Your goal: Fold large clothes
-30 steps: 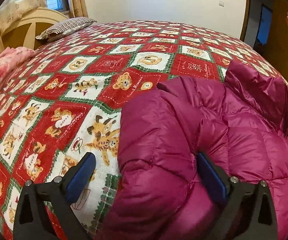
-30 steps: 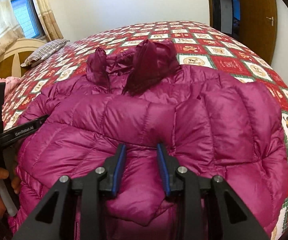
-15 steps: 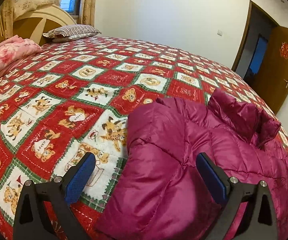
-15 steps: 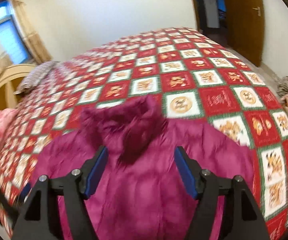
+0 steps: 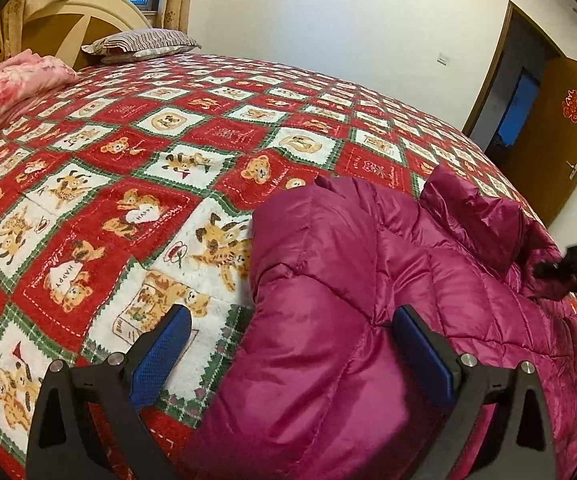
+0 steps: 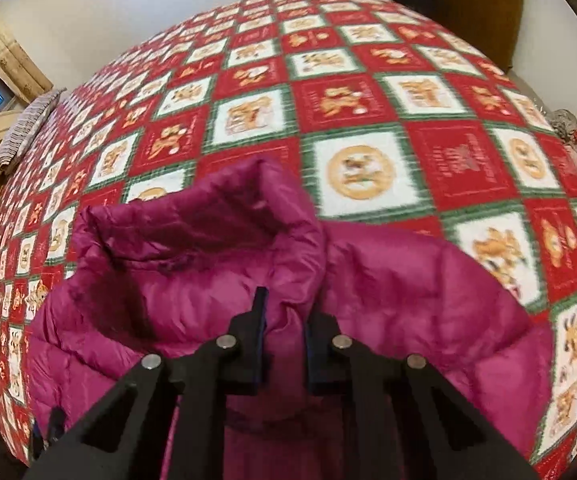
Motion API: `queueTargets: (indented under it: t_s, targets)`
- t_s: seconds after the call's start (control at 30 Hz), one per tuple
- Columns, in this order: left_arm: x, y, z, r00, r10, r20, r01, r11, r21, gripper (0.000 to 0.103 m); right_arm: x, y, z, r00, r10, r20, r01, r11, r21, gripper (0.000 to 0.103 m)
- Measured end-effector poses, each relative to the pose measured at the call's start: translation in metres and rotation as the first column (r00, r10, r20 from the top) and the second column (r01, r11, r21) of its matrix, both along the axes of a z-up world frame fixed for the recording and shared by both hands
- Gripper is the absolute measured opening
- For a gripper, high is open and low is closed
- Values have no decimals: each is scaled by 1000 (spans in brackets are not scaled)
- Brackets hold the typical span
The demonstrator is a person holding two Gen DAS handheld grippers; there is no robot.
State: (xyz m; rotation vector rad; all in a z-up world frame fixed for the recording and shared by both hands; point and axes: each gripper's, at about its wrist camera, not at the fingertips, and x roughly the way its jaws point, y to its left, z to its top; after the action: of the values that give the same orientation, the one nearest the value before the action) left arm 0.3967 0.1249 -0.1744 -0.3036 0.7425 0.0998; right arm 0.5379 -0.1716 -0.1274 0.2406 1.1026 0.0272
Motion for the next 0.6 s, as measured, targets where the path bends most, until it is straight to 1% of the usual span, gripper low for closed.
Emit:
queueTargets:
  t_s: [0.07,0.13,0.23,0.33,0.37,0.43,0.5,0.57,0.6]
  targets:
    - [0,0,0,1000,1,1,-1,1000,0,101,-10,-8,0,1000,-10,11,10,1000,13,16]
    - [-1,-1,1,1000,2,-1,-2,1000,6,101,-20,-13,-5,1000,-18,18,18,1000,3,16]
    - [-5,-2,4,1000,4,16,-4,1000,17,101,-29,-18,-22,999,-40,18,39,999,16,15]
    - [-6,-4,12,1000,-25,12,25,999,20,101,-35,-19,-26,996,-46,73,45,999,20,14]
    - [-6,-5,17,999,-33,13,33,999,20,101,-38,-18,-27,995,-44,92,43,999,9,13]
    - [-5,-7,34,998,-54,37,54,999,-7,101,-44,-15,-30,988,-24,154,29,999,-29,13]
    - [1,-14,54,994,-84,65,86,996,-33,101,-54,-9,-35,971,4,240,15,997,-77,13]
    - [13,-29,74,989,-129,76,132,991,-29,101,-55,-9,-35,966,-2,257,21,997,-74,13]
    - [25,-42,81,985,-159,60,161,987,-19,101,-55,-10,-35,965,-4,261,22,997,-67,13]
